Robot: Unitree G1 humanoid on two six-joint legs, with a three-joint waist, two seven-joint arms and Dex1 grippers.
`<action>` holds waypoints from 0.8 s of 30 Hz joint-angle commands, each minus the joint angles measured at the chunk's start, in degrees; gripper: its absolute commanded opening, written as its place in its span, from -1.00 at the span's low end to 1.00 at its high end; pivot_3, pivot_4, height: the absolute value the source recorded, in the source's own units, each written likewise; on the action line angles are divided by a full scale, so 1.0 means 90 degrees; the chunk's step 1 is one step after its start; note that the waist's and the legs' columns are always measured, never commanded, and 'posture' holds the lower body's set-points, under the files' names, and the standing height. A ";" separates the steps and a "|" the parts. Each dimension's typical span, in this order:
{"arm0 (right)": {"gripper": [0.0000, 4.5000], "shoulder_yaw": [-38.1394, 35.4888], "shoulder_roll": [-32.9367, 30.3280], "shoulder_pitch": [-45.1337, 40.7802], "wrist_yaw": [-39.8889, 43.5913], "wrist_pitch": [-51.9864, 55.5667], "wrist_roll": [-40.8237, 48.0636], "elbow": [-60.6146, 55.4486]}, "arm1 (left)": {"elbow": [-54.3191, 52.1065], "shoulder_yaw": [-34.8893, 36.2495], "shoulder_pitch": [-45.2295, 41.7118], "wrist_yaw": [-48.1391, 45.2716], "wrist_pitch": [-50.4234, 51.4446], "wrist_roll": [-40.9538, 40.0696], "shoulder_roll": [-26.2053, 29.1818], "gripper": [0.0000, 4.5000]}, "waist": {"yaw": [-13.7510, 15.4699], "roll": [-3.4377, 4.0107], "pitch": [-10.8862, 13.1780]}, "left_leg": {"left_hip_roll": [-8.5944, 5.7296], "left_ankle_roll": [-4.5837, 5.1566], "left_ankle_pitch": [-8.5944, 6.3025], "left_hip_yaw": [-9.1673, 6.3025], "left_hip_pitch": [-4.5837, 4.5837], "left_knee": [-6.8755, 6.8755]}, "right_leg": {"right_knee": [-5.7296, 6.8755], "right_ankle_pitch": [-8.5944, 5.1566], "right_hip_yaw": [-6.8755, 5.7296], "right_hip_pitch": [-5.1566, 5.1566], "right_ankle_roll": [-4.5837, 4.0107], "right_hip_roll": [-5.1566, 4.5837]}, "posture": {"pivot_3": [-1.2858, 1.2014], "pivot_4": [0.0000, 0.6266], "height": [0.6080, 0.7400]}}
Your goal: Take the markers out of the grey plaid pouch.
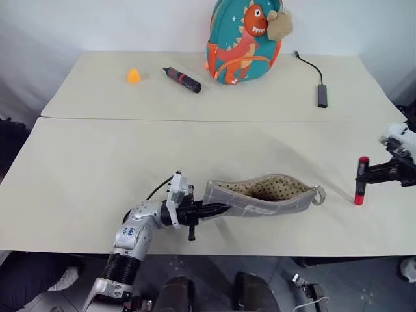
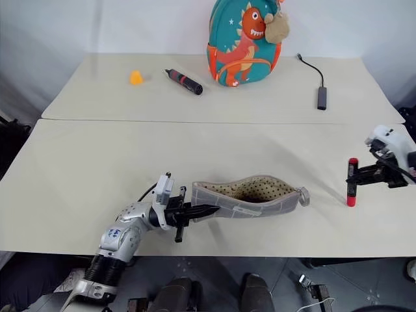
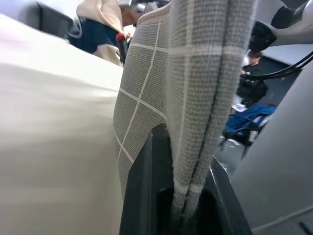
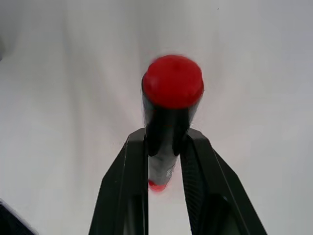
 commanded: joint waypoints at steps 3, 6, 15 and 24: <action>-0.43 -0.0279 0.0308 0.0229 -0.0766 -0.0271 -0.0260 0.0388 | 0.0003 0.0032 0.0143 0.0199 -0.0958 0.0339 -0.0153 -1.00 | 0.0140 0.0004 0.0006 | -0.0007 0.0001 0.0000 -0.0019 -0.0016 0.0016 | 0.0000 0.0003 -0.0003 -0.0004 0.0006 -0.0008 | 0.03 -0.52 1.00; -0.03 -0.0501 0.0351 0.0421 -0.0853 -0.0513 -0.0151 0.0357 | 0.0089 0.0029 0.0158 0.0247 -0.1255 0.0441 -0.0191 -1.00 | 0.0166 0.0022 0.0013 | -0.0014 0.0001 0.0000 -0.0017 -0.0032 0.0018 | -0.0003 0.0003 -0.0015 -0.0011 0.0006 -0.0008 | 0.03 -0.52 1.00; 0.99 -0.2415 0.0054 0.1051 -0.0136 -0.2293 0.1241 -0.0735 | 0.0865 0.0044 -0.0195 0.0208 -0.2151 0.0729 -0.0206 -1.00 | 0.0133 0.0046 0.0015 | -0.0009 0.0004 0.0001 0.0000 -0.0030 0.0022 | 0.0002 0.0006 -0.0018 -0.0011 0.0011 -0.0002 | 0.03 -0.52 1.00; 0.57 -0.3064 0.0002 0.1864 0.0131 0.0209 0.3334 -0.4713 | 0.1401 0.0021 -0.0387 0.0268 -0.2650 0.0889 -0.0267 -1.00 | 0.0143 0.0055 0.0013 | -0.0001 0.0003 0.0000 -0.0034 -0.0027 0.0026 | 0.0006 0.0006 -0.0016 -0.0011 0.0010 -0.0003 | 0.03 -0.52 1.00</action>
